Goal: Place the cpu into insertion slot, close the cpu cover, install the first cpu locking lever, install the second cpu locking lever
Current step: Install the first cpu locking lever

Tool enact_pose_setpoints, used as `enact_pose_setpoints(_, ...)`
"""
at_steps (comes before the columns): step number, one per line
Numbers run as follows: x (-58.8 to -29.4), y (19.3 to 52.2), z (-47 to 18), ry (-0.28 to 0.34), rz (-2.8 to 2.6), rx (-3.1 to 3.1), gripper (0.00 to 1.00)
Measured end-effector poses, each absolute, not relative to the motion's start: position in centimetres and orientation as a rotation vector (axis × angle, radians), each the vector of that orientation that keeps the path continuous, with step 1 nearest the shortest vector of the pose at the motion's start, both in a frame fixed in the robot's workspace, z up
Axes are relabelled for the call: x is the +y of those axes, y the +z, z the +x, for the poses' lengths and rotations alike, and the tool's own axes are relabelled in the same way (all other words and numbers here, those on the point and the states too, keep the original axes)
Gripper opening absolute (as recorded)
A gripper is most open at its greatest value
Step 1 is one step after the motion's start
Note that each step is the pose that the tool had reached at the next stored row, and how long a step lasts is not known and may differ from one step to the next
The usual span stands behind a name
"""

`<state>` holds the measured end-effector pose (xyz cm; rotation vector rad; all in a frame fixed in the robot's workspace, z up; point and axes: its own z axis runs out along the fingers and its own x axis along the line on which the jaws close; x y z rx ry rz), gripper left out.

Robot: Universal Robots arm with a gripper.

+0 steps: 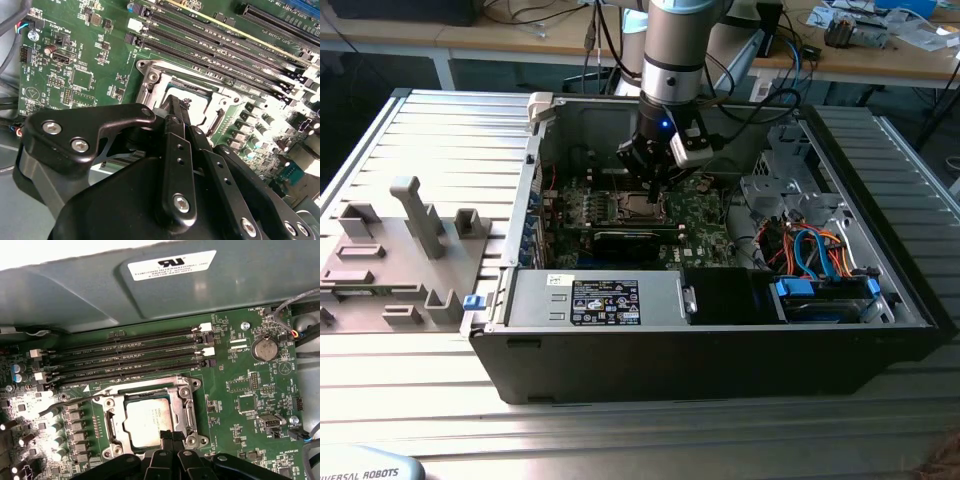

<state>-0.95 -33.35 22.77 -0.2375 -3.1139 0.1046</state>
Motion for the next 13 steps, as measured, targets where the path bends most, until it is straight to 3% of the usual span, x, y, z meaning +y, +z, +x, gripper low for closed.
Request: enact_pose_setpoints(13, -33.35, 22.77, -0.95, 0.105, -0.185, -3.119, 0.11)
